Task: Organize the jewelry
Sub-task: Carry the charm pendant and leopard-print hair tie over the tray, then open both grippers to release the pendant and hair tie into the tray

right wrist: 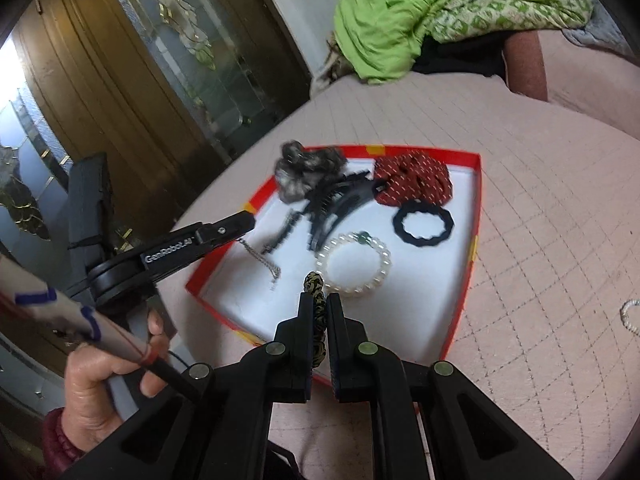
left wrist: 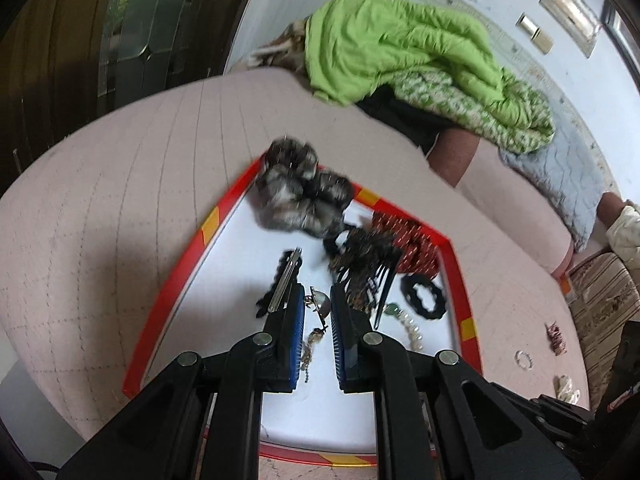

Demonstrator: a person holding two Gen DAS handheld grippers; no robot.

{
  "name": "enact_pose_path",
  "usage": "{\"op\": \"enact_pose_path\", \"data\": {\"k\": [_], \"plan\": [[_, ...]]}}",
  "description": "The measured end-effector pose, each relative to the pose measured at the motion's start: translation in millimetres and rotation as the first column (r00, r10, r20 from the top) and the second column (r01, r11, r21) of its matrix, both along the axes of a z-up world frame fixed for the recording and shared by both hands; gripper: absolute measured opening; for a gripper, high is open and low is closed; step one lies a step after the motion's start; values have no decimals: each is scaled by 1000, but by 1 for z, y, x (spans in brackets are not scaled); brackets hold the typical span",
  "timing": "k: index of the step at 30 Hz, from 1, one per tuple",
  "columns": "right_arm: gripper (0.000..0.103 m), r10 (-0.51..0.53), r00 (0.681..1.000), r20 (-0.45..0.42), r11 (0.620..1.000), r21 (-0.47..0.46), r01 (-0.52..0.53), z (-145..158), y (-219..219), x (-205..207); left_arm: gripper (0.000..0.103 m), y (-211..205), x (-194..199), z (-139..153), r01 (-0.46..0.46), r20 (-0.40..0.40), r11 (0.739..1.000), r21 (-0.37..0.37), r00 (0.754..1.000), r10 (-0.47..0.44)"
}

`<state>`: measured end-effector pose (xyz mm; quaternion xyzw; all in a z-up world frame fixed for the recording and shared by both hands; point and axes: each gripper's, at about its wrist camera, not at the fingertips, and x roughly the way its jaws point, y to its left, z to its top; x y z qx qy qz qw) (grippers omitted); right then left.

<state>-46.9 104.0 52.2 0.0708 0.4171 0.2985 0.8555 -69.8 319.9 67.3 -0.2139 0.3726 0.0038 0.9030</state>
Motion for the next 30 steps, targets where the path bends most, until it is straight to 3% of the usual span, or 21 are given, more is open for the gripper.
{"op": "enact_pose_path", "data": {"k": [13,30], "plan": [[7,-86,996,28,992,-94,88,-10,-20,30,12,-8,18,-15,-6,-69,1000,20,998,7],[9,-122,992,29,975,-183,125,-29,-19,51,12,-15,22,-18,13,-86,999,46,996,-9]]}}
